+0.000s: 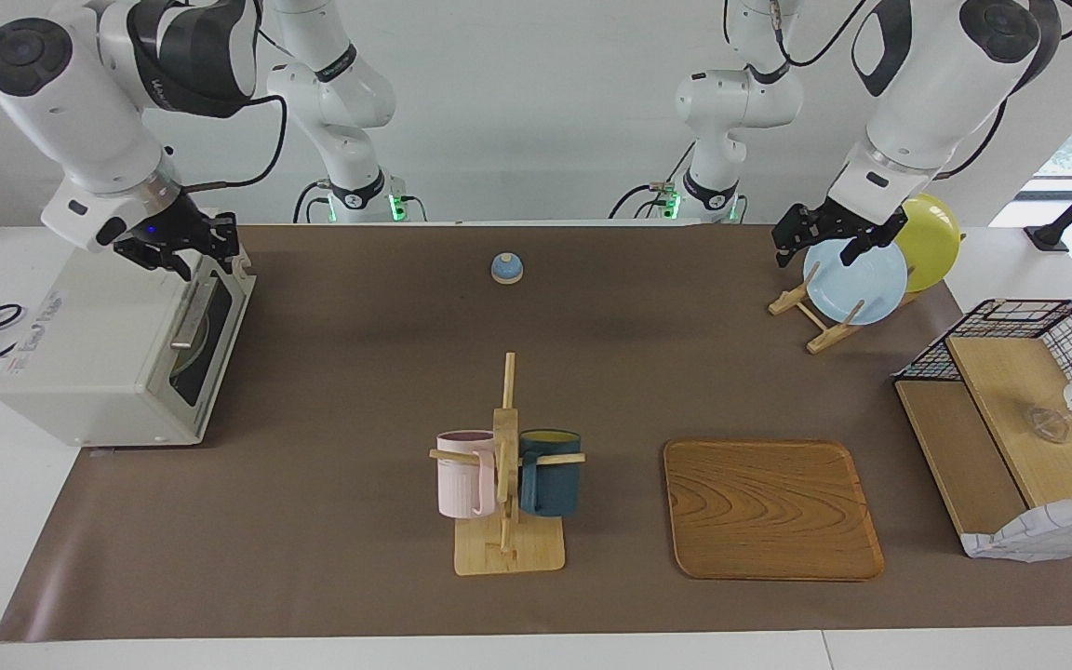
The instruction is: Put corn in oven
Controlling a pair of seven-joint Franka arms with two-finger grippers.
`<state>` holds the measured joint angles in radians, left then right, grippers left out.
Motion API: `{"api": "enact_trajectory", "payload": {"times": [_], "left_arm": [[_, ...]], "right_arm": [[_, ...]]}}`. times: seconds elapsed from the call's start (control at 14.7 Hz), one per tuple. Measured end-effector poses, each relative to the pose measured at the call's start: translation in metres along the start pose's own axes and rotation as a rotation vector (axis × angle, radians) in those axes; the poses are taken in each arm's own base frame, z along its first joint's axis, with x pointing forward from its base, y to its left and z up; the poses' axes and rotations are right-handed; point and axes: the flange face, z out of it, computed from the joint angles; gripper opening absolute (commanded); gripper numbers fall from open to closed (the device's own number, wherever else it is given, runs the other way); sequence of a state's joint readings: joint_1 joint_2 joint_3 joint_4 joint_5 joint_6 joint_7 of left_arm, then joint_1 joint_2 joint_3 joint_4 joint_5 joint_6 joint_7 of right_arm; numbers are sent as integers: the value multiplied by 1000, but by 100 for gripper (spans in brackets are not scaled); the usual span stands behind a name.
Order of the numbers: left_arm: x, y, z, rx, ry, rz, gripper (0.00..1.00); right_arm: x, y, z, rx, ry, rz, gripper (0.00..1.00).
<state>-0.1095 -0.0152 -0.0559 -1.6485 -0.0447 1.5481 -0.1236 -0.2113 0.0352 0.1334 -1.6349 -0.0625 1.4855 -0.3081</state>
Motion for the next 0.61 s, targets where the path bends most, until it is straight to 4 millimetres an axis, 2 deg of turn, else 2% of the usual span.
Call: {"api": "enact_trajectory", "payload": {"times": [0.2, 0.41, 0.61], "left_arm": [[0, 0, 0, 0, 0, 0, 100], [0, 0, 0, 0, 0, 0, 100], [0, 0, 0, 0, 0, 0, 100]], "right_arm": [[-2, -6, -3, 8, -5, 35, 100], [-12, -17, -7, 37, -9, 92, 100], [-14, -18, -12, 31, 16, 95, 100]]}}
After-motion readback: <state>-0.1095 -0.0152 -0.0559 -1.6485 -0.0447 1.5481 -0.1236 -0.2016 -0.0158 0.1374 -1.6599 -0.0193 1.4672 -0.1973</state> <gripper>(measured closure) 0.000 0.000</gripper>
